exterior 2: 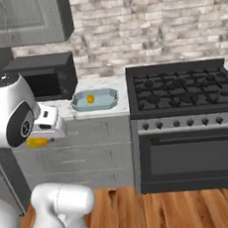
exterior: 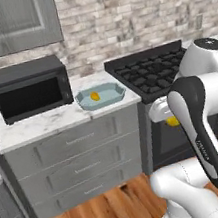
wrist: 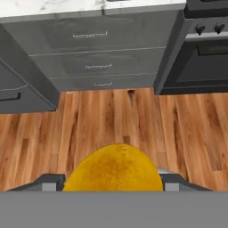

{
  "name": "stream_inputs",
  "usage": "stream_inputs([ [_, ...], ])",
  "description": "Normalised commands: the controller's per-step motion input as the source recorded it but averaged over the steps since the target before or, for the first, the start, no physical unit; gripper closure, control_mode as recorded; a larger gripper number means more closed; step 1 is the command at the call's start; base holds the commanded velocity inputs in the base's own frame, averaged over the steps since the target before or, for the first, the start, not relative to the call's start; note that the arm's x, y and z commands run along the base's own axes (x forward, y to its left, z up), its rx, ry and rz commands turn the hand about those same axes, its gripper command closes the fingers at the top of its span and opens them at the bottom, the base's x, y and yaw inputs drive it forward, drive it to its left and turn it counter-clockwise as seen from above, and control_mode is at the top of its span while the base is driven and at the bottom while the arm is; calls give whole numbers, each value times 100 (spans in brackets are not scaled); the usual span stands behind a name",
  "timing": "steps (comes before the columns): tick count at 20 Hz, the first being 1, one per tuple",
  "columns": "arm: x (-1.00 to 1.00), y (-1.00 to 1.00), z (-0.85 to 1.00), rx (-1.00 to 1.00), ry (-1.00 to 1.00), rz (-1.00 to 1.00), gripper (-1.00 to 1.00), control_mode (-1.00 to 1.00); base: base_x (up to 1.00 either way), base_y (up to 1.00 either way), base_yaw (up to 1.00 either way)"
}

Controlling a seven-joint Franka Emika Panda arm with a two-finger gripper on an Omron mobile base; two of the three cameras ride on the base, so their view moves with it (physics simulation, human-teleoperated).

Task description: Pick up both mangos from the fridge and place them inside the tupperware on the counter.

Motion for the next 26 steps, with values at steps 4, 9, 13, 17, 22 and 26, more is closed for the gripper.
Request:
stream_inputs([
  [4, 0, 0, 0, 0, 0, 0, 100, 100, 100, -42, -5],
  [9, 0, 0, 0, 0, 0, 0, 100, 100, 100, -23, -5],
  [13, 0, 0, 0, 0, 0, 0, 100, 100, 94, 0, -1],
  [17, 0, 0, 0, 0, 0, 0, 100, 100, 73, 4, 0],
  [22, 57, 4, -32, 0, 0, 0, 100, -100, 13, 2, 0],
  [26, 57, 0, -64, 0, 0, 0, 100, -100, 0, 0, 0],
])
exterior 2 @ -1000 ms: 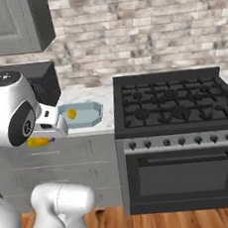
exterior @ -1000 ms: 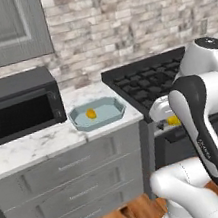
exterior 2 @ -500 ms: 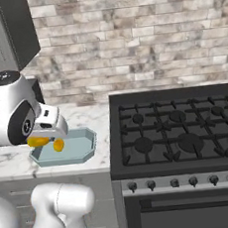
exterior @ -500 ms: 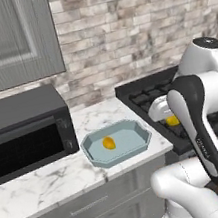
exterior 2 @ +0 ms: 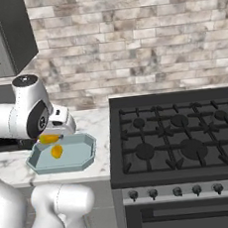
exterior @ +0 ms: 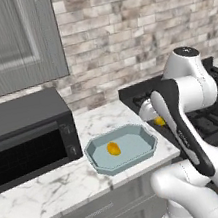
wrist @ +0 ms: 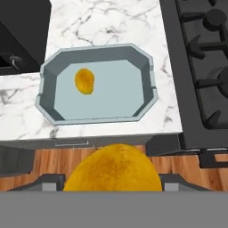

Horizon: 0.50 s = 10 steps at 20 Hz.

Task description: Pick up both mangos from the fridge and place them inside the tupperware on the counter.

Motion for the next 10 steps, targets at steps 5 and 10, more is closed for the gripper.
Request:
stream_inputs([
  [5, 47, 1, -74, 0, 0, 2, 100, -100, 0, 0, 0],
  [10, 41, 13, -65, 0, 0, 2, 100, -100, 0, 0, 0],
])
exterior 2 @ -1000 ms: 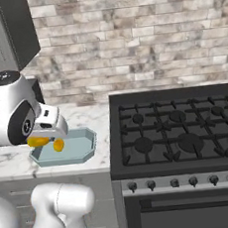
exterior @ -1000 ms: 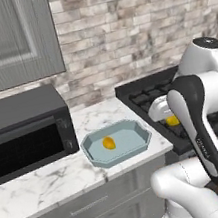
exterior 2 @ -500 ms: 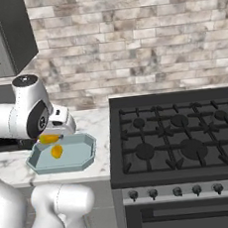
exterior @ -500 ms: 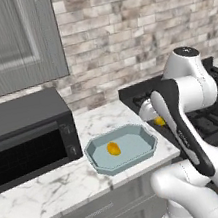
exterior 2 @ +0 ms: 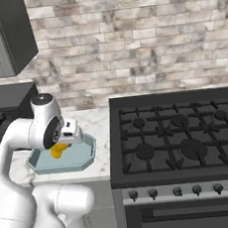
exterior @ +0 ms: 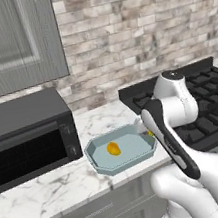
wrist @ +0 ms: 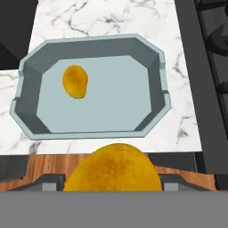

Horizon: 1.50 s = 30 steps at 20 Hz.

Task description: Pick up both mangos from the fridge and place them inside the tupperware on the counter.

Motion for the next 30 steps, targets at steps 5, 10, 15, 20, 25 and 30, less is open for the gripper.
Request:
stream_inputs([
  [5, 45, 21, -43, 0, 0, 1, 100, -100, 0, 0, 0],
  [10, 49, 11, -21, 0, 0, 0, 100, -100, 0, 0, 0],
  [15, 50, 7, -22, 0, 0, 0, 100, -100, 0, 0, 0],
  [20, 37, 7, -29, 0, 0, 0, 100, -100, 0, 0, 0],
  [25, 24, 12, -35, 0, 2, 0, 100, -100, 0, 0, 0],
  [30, 20, 12, -33, 0, 3, 0, 100, -100, 0, 0, 0],
])
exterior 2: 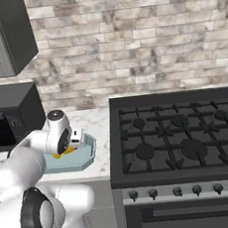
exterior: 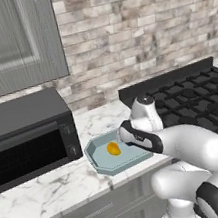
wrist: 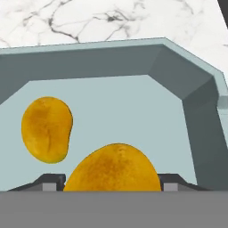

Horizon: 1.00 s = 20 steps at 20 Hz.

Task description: Pick up both mangos from the fridge and place them inside the tupperware on the counter.

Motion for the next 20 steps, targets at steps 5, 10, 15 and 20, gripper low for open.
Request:
stream_inputs([
  [5, 27, 5, -25, 0, 1, 0, 100, -100, 0, 0, 0],
  [10, 39, 0, -16, 0, 0, 0, 100, -100, 0, 0, 0],
  [15, 13, 0, -2, 0, 0, 0, -100, -100, 0, 0, 0],
  [20, 0, 3, 6, 0, 0, 0, -100, -100, 0, 0, 0],
])
